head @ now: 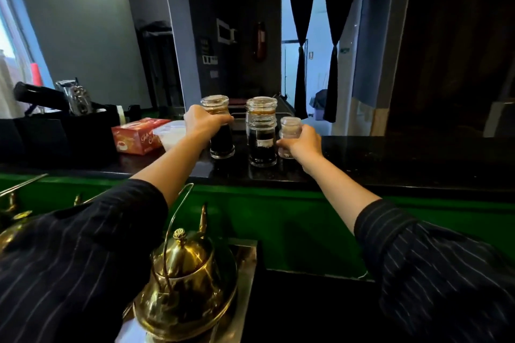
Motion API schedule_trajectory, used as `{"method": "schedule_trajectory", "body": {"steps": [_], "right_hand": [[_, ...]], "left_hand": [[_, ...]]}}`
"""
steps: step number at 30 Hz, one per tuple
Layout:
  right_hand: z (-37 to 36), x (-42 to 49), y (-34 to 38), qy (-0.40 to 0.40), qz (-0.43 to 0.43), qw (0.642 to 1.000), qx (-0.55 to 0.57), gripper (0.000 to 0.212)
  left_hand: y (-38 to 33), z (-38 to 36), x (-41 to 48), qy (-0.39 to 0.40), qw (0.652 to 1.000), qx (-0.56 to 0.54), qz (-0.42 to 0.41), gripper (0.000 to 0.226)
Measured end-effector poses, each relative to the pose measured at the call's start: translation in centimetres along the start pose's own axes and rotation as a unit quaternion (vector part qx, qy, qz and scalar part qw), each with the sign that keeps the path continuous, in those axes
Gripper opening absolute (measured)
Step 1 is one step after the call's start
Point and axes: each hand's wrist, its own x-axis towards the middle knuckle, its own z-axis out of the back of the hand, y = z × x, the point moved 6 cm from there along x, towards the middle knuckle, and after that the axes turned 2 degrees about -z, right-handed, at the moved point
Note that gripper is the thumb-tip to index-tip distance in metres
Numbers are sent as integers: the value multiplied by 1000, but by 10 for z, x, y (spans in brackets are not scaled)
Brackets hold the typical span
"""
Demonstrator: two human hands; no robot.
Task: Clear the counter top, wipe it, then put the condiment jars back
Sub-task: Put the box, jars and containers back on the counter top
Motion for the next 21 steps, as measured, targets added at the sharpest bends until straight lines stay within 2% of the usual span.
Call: {"method": "schedule_trajectory", "body": {"steps": [11,15,21], "right_hand": [[-6,10,0,-4,17,999,-46,51],[-8,10,-3,1,11,999,-36,49],[-9,9,-5,9,5,1000,-13,47]], "left_hand": [[4,-25,23,19,1000,14,-13,54],[-3,-21,31,21,997,64,-25,54],[0,-15,35,-2,987,158,-8,69]]}}
